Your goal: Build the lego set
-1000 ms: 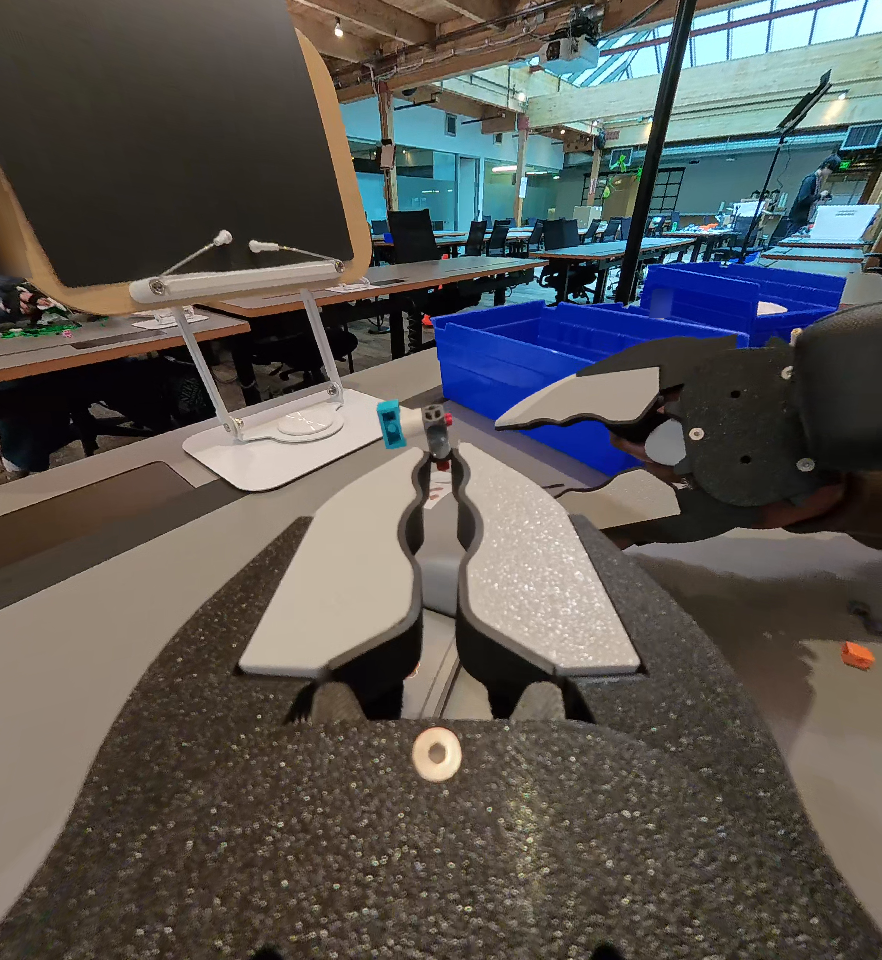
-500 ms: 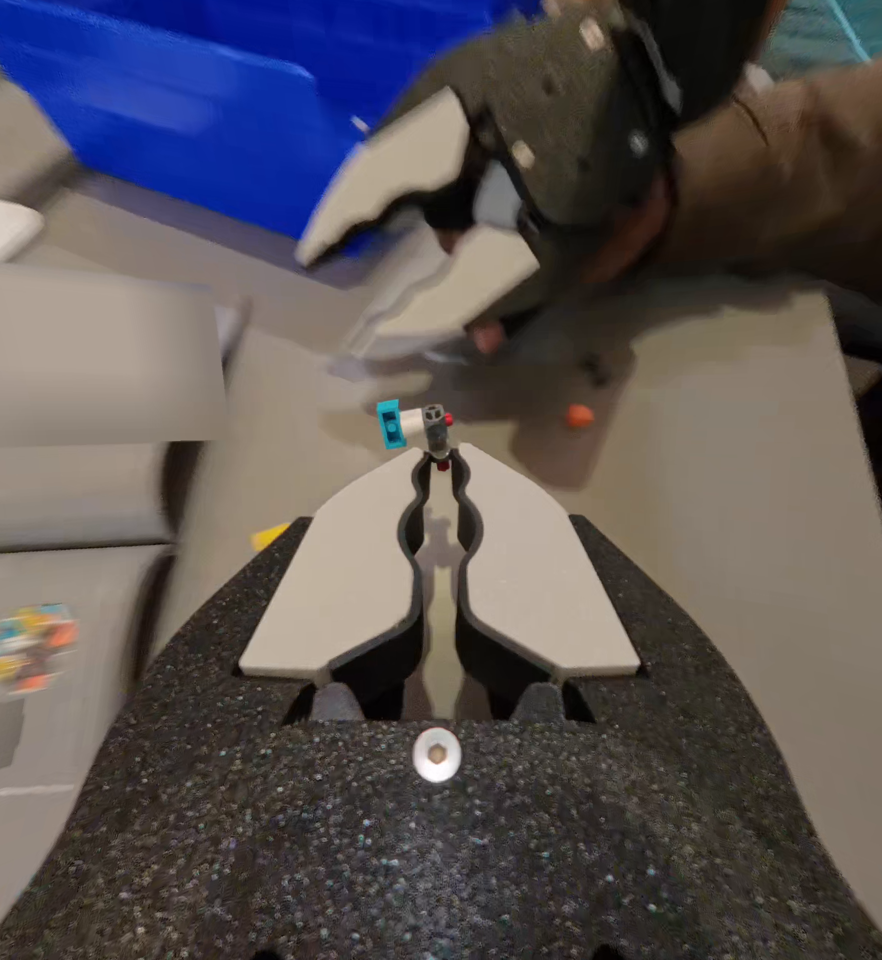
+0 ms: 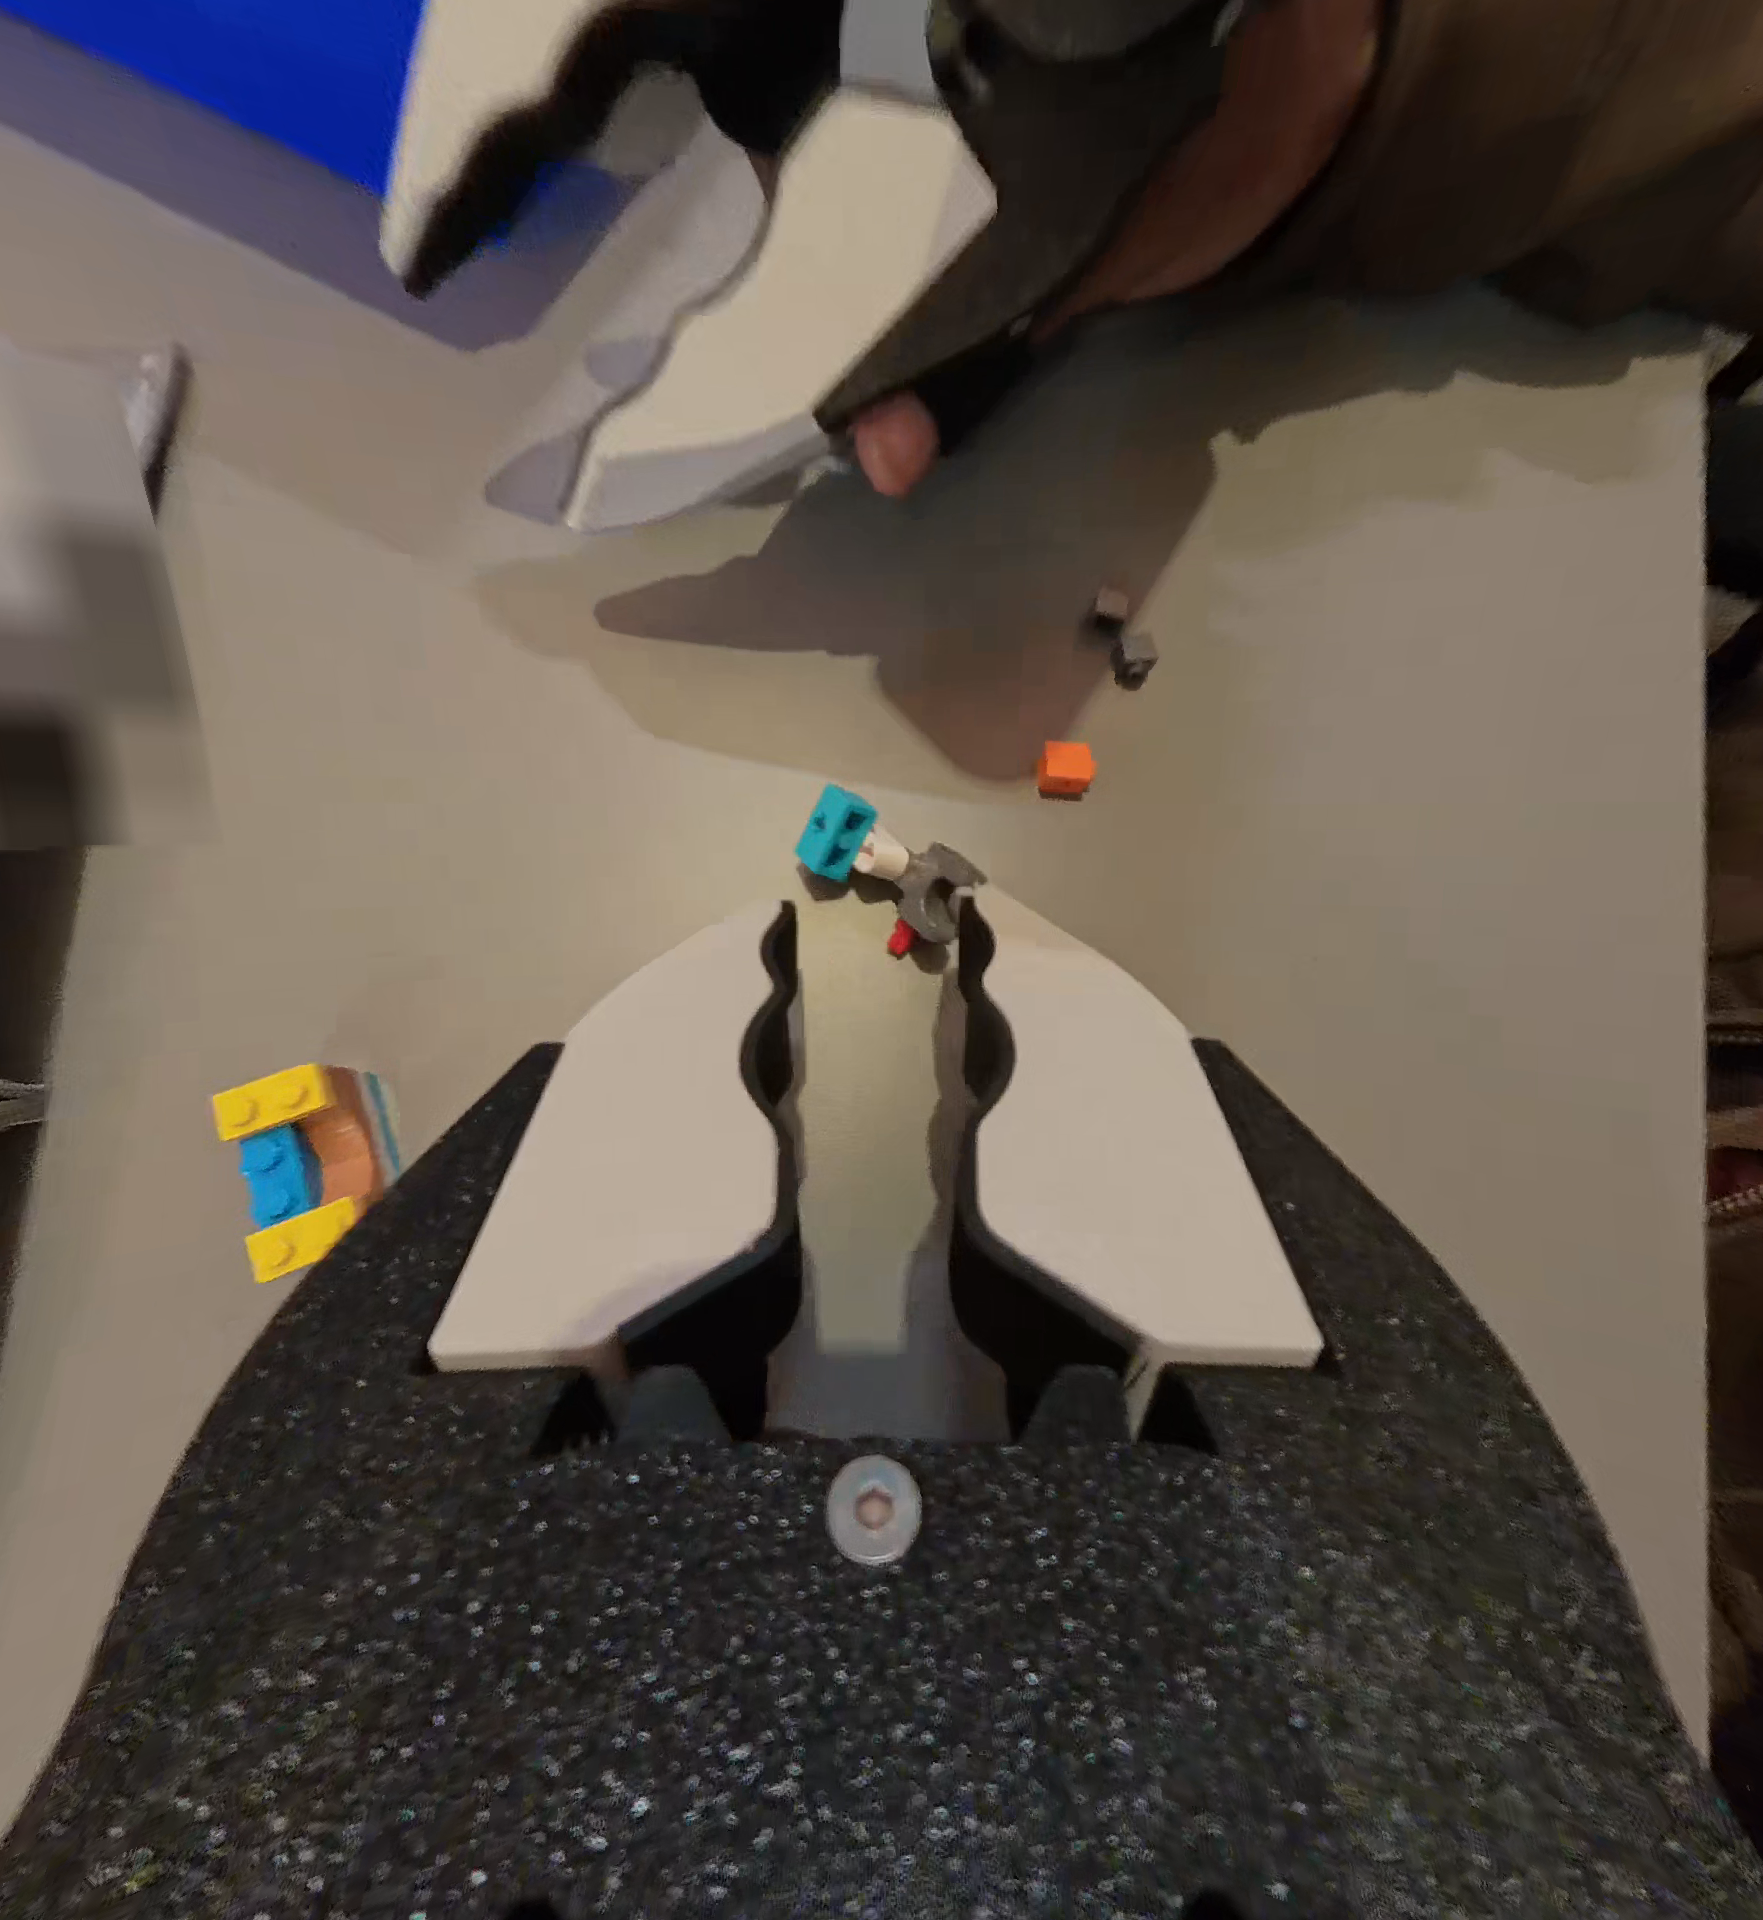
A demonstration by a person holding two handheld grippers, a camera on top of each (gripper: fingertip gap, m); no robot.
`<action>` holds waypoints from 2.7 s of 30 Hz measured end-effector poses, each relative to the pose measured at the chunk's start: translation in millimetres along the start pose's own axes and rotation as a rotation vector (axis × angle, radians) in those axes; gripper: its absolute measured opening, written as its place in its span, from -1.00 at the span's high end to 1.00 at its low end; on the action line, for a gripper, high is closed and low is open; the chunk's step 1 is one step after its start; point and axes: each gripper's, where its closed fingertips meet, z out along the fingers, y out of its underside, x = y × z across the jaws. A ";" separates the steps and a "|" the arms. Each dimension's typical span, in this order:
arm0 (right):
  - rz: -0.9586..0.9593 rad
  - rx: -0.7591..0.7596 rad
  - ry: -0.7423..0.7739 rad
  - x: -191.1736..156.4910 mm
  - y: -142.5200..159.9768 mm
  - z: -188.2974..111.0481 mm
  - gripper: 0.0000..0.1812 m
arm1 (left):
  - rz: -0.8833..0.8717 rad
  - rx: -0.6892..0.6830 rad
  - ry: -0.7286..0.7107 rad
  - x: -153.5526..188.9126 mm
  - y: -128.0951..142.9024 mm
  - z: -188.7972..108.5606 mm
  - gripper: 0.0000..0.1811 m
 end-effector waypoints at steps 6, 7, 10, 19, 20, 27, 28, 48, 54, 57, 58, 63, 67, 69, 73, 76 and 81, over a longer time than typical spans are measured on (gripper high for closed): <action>0.030 -0.031 0.008 3.8 0.0 7.6 0.53 | 0.023 0.115 -0.322 -73.6 -40.0 -39.2 0.59; 0.042 -0.035 0.012 5.4 -1.2 10.5 0.53 | 0.047 0.065 -0.421 -95.8 -39.2 -40.2 0.56; 0.089 -0.055 0.025 11.2 -2.8 18.9 0.53 | 0.182 -0.157 -0.620 -141.2 -29.6 -30.9 0.51; 0.151 -0.081 0.050 17.2 -0.8 22.5 0.56 | 0.507 -0.534 -0.825 -176.9 -20.4 6.9 0.63; 0.148 -0.083 0.048 16.1 -0.5 21.9 0.55 | 0.520 -0.546 -0.836 -178.8 -20.7 7.3 0.79; -0.016 -0.131 -0.013 -1.9 7.5 17.7 0.61 | 0.328 -0.368 -0.836 -185.9 -32.8 -6.8 0.87; -0.046 -0.125 -0.031 -5.4 5.3 18.6 0.62 | 0.291 -0.329 -0.833 -187.5 -35.5 -10.9 0.87; -0.105 -0.026 -0.254 -31.9 -65.8 110.0 0.68 | 0.011 0.013 -0.827 -204.9 -52.4 -60.6 0.88; -0.049 -0.054 -0.312 -32.8 -72.9 127.5 0.70 | -0.055 0.077 -0.819 -209.5 -53.9 -70.5 0.88; 0.002 -0.084 -0.343 -32.8 -72.5 132.8 0.69 | -0.078 0.102 -0.816 -211.1 -54.2 -73.8 0.88; 0.023 -0.096 -0.353 -32.8 -72.0 134.4 0.68 | -0.083 0.106 -0.815 -211.5 -54.2 -74.8 0.88; 0.140 -0.157 -0.401 -32.6 -69.8 141.9 0.64 | -0.103 0.126 -0.816 -213.7 -54.1 -79.6 0.89; 0.208 -0.185 -0.391 -30.6 -70.4 146.7 0.64 | -0.113 0.134 -0.812 -214.4 -53.8 -81.7 0.89; 0.214 -0.196 -0.382 -31.4 -71.3 147.4 0.70 | -0.114 0.135 -0.809 -214.4 -53.5 -82.4 0.89; 0.202 -0.218 -0.378 -34.5 -72.5 147.7 0.95 | -0.116 0.138 -0.803 -214.1 -53.1 -82.9 0.89; 0.206 -0.221 -0.386 -34.6 -72.2 147.2 0.95 | -0.117 0.139 -0.798 -213.6 -52.8 -82.4 0.89; 0.204 -0.217 -0.380 -32.2 -59.9 129.9 0.96 | -0.091 0.114 -0.784 -209.1 -52.1 -75.4 0.87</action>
